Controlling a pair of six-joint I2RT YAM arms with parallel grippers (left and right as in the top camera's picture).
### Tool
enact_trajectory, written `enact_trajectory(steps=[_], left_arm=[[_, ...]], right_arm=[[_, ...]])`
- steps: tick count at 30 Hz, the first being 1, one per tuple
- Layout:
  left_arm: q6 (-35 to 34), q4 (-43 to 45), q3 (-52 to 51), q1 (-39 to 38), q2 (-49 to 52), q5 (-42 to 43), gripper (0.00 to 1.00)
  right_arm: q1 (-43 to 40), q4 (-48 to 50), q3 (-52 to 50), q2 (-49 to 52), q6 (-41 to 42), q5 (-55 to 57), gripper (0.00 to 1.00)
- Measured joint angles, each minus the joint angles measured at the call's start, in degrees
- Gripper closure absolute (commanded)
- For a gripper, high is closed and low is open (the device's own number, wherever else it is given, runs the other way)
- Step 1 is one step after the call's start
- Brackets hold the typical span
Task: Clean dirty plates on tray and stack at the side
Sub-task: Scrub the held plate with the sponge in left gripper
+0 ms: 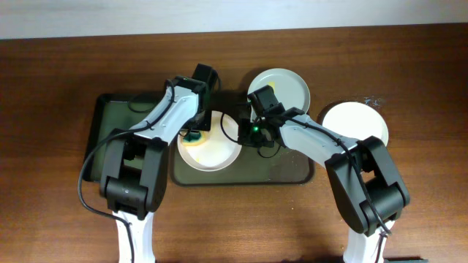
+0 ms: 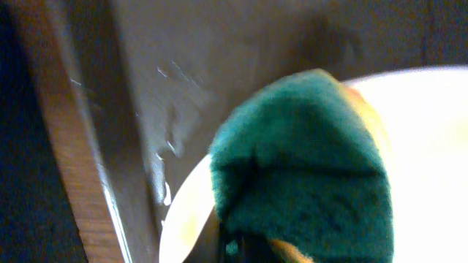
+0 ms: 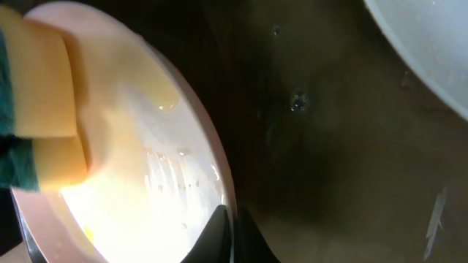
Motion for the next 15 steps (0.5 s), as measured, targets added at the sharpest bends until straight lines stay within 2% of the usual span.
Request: enact_trajectory(steps=[1, 4, 5, 6, 10, 15], left_arm=[[2.19, -1.18, 0.11, 0.31, -0.07, 1.7, 1.0], [15.76, -7.06, 0.28, 2.14, -0.11, 12.57, 1.0], [18.36, -8.26, 0.28, 2.38, -0.11, 14.67, 1.0], [24.17, -10.4, 0.22, 2.47, -0.11, 18.38, 1.0], [31.17, -11.72, -0.46, 2.32, -0.07, 28.0, 1.0], [33.88, -7.96, -0.83, 2.27, 0.11, 36.33, 1.0]], right_arm=[[-0.02, -0.17, 0.0, 0.0, -0.09, 0.04, 0.96], [-0.15, -0.42, 0.0, 0.0, -0.9, 0.09, 0.96], [-0.17, -0.42, 0.0, 0.0, -1.03, 0.09, 0.96], [-0.17, -0.59, 0.02, 0.0, -1.36, 0.09, 0.96], [-0.17, -0.72, 0.02, 0.0, -1.38, 0.04, 0.96], [-0.17, -0.81, 0.02, 0.0, -0.98, 0.11, 0.96]])
